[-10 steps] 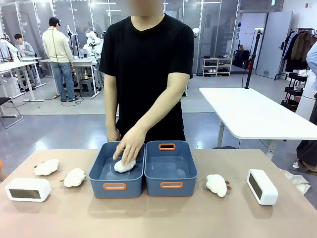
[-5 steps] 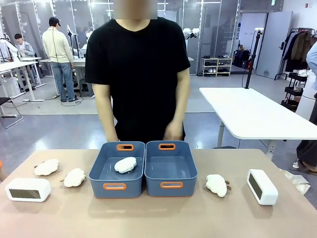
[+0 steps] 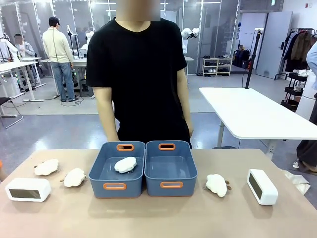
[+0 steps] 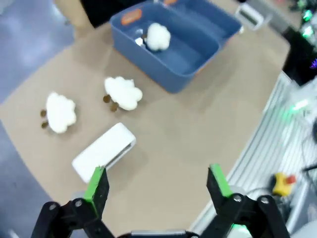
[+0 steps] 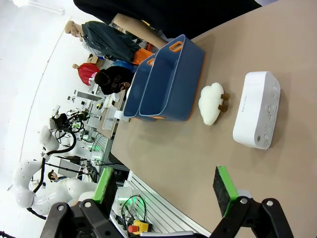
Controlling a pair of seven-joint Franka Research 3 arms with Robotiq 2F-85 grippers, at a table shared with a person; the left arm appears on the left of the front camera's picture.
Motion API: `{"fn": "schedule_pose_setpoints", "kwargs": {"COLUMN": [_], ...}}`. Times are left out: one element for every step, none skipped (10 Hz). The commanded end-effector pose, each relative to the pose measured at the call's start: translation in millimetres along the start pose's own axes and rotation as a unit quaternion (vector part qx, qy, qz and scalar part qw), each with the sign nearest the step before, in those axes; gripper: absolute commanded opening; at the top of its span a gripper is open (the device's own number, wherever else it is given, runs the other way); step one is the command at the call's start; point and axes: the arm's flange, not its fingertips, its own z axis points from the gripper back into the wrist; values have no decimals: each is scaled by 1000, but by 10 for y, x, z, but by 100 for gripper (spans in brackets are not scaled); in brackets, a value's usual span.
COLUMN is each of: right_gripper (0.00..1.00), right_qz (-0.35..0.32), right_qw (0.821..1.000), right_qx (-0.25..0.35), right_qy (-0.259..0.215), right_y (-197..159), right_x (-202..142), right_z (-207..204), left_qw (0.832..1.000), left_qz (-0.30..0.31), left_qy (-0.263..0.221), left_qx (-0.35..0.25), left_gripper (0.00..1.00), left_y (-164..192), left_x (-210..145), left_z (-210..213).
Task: Sort the digital clocks into the basket.
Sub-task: Pick up the Digital clock from the table and place it into the empty Plastic storage basket.
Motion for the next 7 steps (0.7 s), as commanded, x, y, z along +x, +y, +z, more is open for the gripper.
{"fn": "schedule_pose_setpoints", "kwargs": {"right_gripper": [100, 100, 100, 100, 100, 100, 100], "right_qz": [2, 2, 2, 2, 2, 2, 2], "right_qw": [1000, 1000, 1000, 1000, 1000, 1000, 1000], "right_qx": [6, 6, 6, 6, 6, 6, 6], "right_qy": [-5, -5, -5, -5, -5, -5, -5], "right_y": [1, 1, 1, 1, 1, 1, 1], "right_x": [8, 8, 8, 8, 8, 8, 8], "right_z": [4, 4, 4, 4, 4, 4, 4], "left_qw": [960, 932, 911, 895, 895, 941, 941], "left_qz": [-263, -335, -373, -392, -385, -297, -297], "left_qy": [78, 117, 158, 201, 225, 164, 164], "left_qx": [62, 66, 74, 69, 26, 11, 11], "left_gripper": [100, 100, 100, 100, 100, 100, 100], "left_y": [-23, -26, -40, -45, -49, -163, -163], "left_x": [112, 236, 310, 327, 281, 433, 433], "left_z": [-299, -515, -686, -868, -1023, -730, -730]}}
